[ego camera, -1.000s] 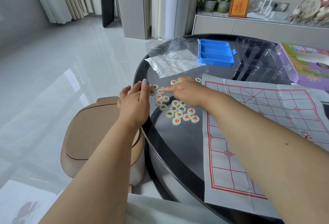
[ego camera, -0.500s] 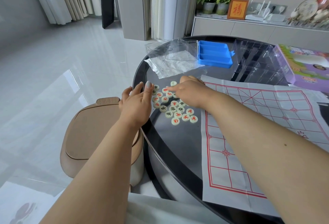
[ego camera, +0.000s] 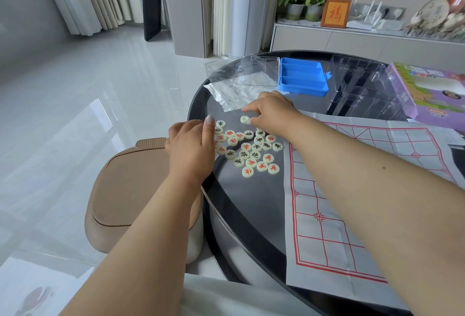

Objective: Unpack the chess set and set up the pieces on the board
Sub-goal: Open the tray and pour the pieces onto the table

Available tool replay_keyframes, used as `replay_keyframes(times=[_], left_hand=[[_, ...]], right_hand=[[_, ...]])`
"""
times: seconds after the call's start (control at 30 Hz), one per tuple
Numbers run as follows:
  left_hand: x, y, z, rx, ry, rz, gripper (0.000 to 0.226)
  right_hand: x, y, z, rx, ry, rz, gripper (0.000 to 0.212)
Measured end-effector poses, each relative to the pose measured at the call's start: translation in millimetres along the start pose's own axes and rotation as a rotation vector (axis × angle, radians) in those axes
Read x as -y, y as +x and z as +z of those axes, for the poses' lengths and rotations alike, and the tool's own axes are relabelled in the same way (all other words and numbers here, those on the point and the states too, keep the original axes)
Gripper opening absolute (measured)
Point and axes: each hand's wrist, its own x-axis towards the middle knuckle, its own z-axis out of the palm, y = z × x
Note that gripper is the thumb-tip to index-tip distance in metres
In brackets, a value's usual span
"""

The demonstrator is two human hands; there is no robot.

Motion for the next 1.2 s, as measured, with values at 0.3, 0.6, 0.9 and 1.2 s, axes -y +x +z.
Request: replay_keyframes(times=[0.3,0.6,0.9,1.2], left_hand=[[-0.4,1.3,0.1,0.132,-0.043,0.016,0.065],[0.6,1.2,0.5,0.059,-0.134,0.029,0.063],[0.3,0.8,-3.1,0.090,-0.083,0.165,0.071],[-0.3,0.0,-6.6,0.008,-0.270,0.000,0.071]], right_hand=[[9.1,10.5,-4.6,0.031,-0.081,-0.121,0.024],[2.0,10.1,-3.3,0.065,0.157,0.043,0.017],[-15.3,-5.0,-3.9,-0.034,0.194,0.125,0.021],[20.8,-16.8,10.0,0.208,0.212,-0.124,0.050]])
